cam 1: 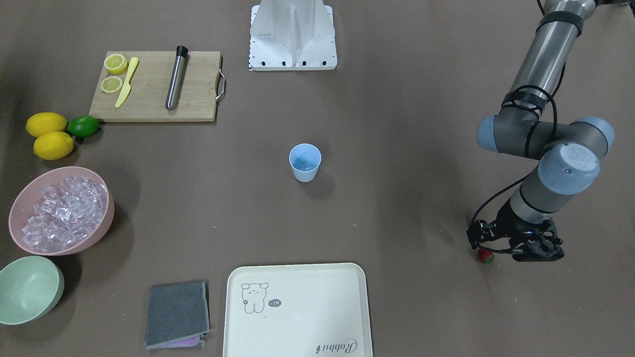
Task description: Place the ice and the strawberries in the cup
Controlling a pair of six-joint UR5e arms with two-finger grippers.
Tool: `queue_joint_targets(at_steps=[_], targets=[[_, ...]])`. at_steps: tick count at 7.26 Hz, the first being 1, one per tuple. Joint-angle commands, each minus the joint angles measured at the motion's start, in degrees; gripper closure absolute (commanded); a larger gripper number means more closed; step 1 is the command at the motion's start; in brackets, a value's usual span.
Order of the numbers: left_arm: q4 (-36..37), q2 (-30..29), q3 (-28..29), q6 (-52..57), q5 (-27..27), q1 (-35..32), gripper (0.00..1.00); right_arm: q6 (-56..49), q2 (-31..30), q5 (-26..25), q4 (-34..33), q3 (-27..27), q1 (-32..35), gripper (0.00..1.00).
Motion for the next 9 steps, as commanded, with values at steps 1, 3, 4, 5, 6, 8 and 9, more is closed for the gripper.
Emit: queue_joint_targets(at_steps=[1, 3, 4, 5, 6, 8, 9], targets=[[-0.2, -0.3, 1.0, -0.1, 2.9, 0.6, 0.03, -3.8, -0.2, 0.1, 0.0, -1.8, 2.9, 0.0], [-0.3, -0.7, 1.1, -0.1, 2.9, 0.8, 0.03, -5.2, -0.4, 0.2, 0.0, -2.4, 4.2, 0.0], [-0.3, -0.7, 1.2, -0.2, 3.0, 1.1, 0.12, -6.6, -0.4, 0.1, 0.1, -2.8, 4.6, 0.0], [-0.3, -0.7, 1.5, -0.1, 3.0, 1.1, 0.18, -10.0, -0.2, 0.1, 0.1, -3.9, 5.1, 0.0], [-0.3, -0.7, 1.6, -0.1, 3.0, 1.1, 0.19, -10.8, -0.1, 0.1, 0.2, -4.0, 5.5, 0.0], [-0.3, -0.9, 1.7, -0.3, 2.9, 1.1, 0.35, -12.8, 0.0, 0.1, 0.2, -4.2, 6.4, 0.0], [-0.3, -1.0, 1.7, -0.4, 2.9, 1.1, 0.35, -12.9, -0.1, 0.1, 0.2, -4.2, 6.4, 0.0]])
